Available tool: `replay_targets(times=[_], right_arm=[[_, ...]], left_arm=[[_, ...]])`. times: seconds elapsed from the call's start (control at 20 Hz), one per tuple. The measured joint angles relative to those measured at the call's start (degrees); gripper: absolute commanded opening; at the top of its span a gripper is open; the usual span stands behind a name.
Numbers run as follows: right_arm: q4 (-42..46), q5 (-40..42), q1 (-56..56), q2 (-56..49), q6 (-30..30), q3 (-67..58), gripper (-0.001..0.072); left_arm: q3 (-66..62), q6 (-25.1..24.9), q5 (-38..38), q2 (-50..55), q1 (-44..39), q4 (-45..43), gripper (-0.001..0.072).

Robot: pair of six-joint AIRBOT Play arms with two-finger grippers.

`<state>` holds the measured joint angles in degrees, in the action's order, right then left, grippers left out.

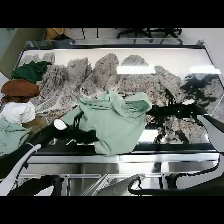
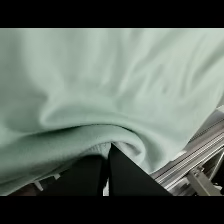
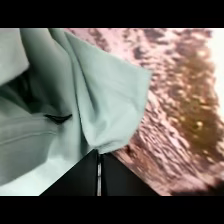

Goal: Fold the shirts.

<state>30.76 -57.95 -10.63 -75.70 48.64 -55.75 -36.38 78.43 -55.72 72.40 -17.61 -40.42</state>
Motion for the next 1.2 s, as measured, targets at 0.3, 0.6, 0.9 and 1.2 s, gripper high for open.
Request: replay_targets(times=[0.3, 0.6, 0.9, 1.2], right_arm=[[-14.6, -2.1, -4.3, 9.5, -6.8, -2.2, 0.0015], [-25.5, -2.1, -10.6, 30.3, -11.9, -17.0, 0.0015], [-18.3, 4.8, -12.6, 40.1, -13.2, -34.4, 0.0015], [-15.3, 3.6, -12.6, 32.4, -13.3, -39.4, 0.0015]], left_arm=[[-15.7, -1.5, -8.0, -6.7, 13.8, -1.6, 0.0013], [-38.4, -3.1, -11.4, -20.8, 24.0, 2.2, 0.0013], [-56.3, -3.5, -11.4, -28.0, 30.2, 2.6, 0.0013], [-57.8, -3.6, -16.2, -22.6, 30.8, 2.8, 0.0013]])
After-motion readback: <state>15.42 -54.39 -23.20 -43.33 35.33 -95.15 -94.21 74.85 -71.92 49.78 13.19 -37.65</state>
